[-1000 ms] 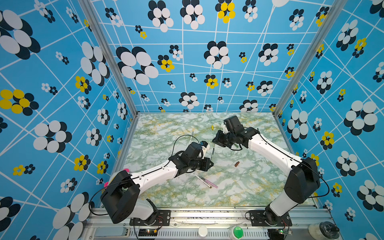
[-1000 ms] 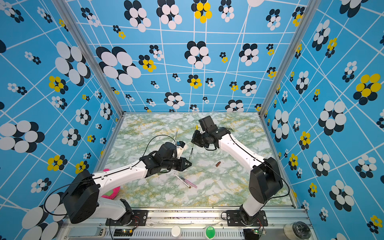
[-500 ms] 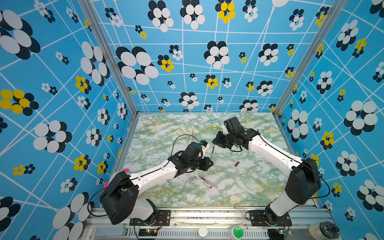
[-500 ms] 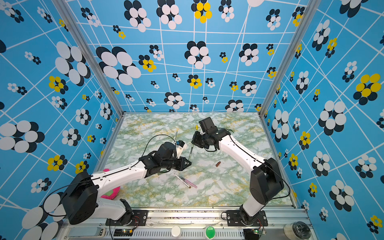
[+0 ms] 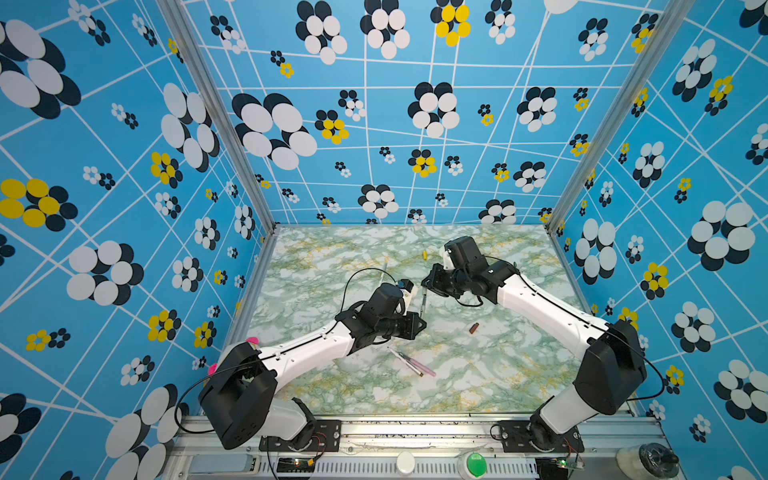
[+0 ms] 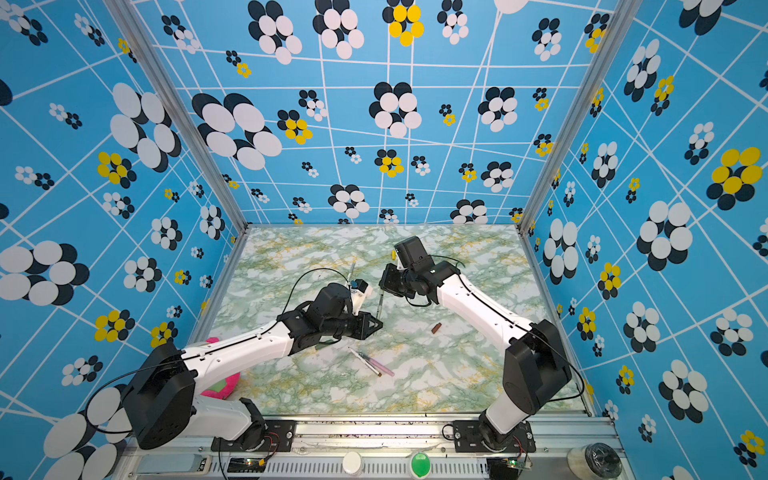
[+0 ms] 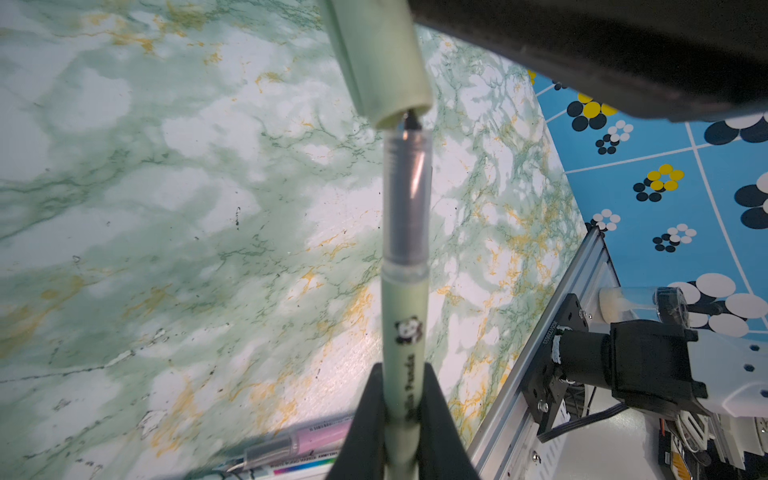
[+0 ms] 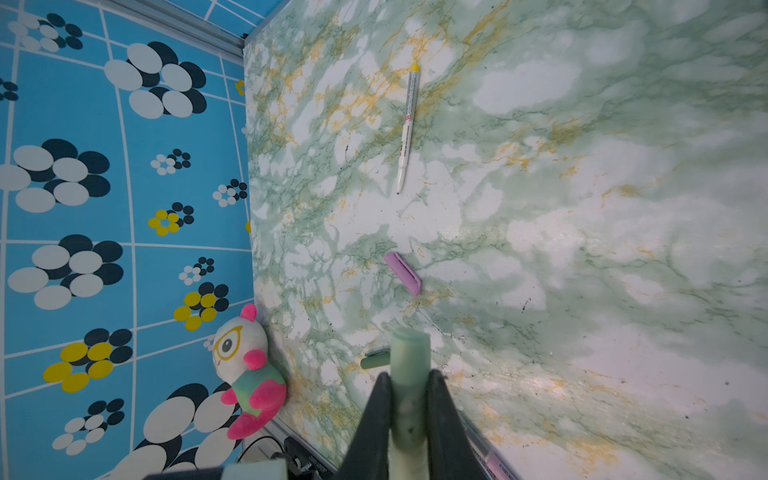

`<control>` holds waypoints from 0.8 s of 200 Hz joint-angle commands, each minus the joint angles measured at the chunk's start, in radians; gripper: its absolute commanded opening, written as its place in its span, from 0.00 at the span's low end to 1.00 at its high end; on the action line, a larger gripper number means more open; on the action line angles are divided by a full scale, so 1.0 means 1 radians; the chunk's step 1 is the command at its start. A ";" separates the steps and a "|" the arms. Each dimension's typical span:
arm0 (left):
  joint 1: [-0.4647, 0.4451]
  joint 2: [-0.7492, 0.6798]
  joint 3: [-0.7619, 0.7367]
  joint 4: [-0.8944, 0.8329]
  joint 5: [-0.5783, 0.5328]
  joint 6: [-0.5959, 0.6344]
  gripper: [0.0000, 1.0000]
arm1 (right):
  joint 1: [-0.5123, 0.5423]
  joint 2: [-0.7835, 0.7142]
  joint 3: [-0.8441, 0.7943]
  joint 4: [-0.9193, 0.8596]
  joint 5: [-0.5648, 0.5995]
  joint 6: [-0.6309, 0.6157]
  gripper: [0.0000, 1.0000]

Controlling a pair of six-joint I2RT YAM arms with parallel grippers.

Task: Insert the pens into the pen caps
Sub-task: 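Lower the light green cap onto the pen tip with the right gripper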

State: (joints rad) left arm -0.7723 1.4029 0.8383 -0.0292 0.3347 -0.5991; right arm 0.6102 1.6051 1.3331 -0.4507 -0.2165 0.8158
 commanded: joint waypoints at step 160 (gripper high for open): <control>0.047 -0.074 -0.018 0.062 -0.064 -0.017 0.00 | 0.062 -0.117 -0.125 0.152 0.031 -0.073 0.16</control>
State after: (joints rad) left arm -0.7406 1.3590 0.8375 -0.0074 0.3096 -0.6140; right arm 0.6556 1.5108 1.2289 -0.2993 -0.1673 0.7609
